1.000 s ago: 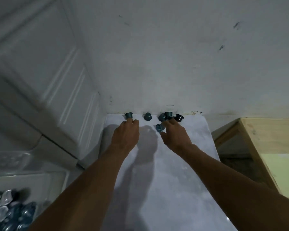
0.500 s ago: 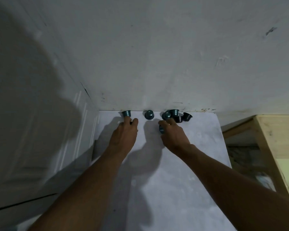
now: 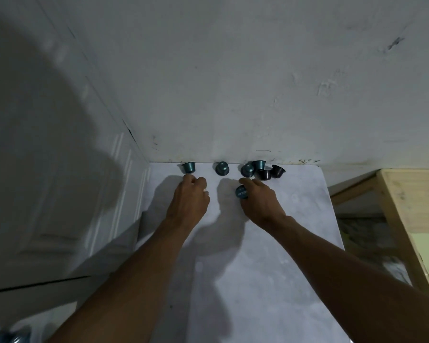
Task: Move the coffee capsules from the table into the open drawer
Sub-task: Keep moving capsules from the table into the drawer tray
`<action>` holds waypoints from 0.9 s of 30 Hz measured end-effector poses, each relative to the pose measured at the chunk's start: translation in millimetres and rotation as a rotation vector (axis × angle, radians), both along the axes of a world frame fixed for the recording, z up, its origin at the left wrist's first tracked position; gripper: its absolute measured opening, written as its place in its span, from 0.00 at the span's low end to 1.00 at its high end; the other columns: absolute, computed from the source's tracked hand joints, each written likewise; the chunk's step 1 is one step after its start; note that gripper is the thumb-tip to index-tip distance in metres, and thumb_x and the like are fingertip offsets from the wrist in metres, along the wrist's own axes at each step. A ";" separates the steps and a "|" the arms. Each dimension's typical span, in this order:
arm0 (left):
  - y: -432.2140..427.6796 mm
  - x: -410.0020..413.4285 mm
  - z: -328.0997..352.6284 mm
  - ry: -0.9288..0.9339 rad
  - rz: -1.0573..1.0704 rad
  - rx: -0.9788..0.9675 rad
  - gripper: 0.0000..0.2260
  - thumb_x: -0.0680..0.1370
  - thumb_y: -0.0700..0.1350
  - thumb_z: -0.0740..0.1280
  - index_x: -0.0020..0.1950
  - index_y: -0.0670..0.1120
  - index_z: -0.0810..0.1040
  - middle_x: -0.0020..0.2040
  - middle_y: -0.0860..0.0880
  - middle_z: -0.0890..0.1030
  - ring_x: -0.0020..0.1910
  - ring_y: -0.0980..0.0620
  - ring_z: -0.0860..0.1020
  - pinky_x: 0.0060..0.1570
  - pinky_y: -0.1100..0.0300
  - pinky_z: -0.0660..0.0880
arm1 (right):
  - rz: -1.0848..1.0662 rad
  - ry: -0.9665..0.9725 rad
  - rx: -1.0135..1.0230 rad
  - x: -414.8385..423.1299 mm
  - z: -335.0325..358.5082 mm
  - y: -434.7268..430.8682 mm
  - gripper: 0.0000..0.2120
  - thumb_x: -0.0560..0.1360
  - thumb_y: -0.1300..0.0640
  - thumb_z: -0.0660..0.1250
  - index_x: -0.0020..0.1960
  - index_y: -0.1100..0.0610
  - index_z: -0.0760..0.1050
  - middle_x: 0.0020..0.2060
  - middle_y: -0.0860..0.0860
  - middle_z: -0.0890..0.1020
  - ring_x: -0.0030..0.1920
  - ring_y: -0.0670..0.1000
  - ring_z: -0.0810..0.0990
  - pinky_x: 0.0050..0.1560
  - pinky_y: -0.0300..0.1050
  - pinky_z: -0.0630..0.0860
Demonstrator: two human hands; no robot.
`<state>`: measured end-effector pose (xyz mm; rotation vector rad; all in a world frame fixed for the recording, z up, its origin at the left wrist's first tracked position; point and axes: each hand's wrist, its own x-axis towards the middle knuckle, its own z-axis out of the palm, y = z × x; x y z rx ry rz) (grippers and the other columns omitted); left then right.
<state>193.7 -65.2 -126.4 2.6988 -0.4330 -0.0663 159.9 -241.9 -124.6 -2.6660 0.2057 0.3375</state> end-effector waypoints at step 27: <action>53.3 -261.4 125.4 -0.099 0.283 -0.525 0.18 0.65 0.44 0.77 0.54 0.48 0.80 0.51 0.46 0.79 0.46 0.51 0.80 0.52 0.53 0.78 | 0.038 -0.441 0.310 -242.3 121.5 37.9 0.24 0.71 0.52 0.73 0.65 0.55 0.74 0.56 0.54 0.79 0.53 0.52 0.78 0.55 0.42 0.74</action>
